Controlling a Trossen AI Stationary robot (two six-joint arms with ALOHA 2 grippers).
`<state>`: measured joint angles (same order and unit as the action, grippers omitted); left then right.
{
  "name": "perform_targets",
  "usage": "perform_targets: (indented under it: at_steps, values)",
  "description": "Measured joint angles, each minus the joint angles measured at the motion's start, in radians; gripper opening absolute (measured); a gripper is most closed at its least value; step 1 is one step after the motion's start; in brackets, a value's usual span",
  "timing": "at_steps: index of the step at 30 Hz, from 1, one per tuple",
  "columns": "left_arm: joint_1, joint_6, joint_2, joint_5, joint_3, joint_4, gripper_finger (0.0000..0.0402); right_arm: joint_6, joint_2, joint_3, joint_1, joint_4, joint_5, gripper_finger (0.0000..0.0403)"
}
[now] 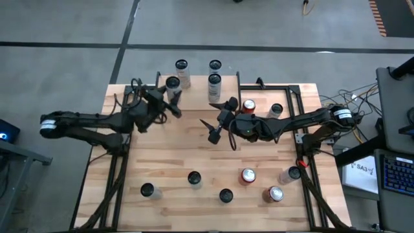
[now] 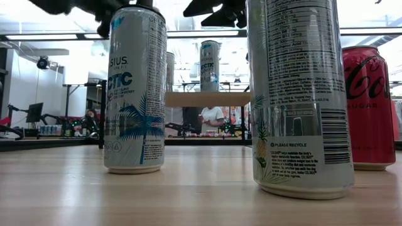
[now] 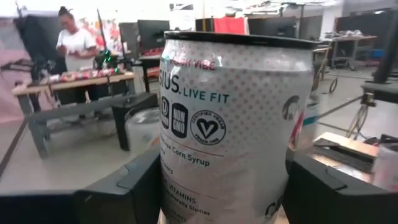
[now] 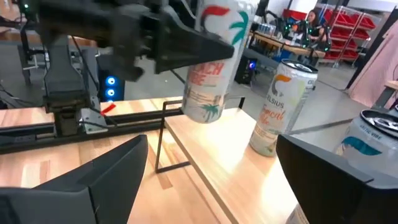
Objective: Place canned beverage on shelf
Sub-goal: Put the white soda can on the shelf
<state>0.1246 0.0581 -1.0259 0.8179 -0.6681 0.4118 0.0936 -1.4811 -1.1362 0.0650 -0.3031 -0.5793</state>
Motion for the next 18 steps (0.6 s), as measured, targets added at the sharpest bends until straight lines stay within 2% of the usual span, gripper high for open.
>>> perform_targets:
  at_steps: [9, 18]
  values:
    - [0.183, -0.113, 0.021, -0.077, 0.134, 0.068, 0.0231, -0.004, 0.0, 0.0, 0.0, 0.008, 0.002, 0.0335]
    - [0.322, -0.105, -0.042, -0.177, 0.135, 0.121, 0.0231, -0.004, 0.0, 0.0, 0.0, 0.008, 0.002, 0.0334]
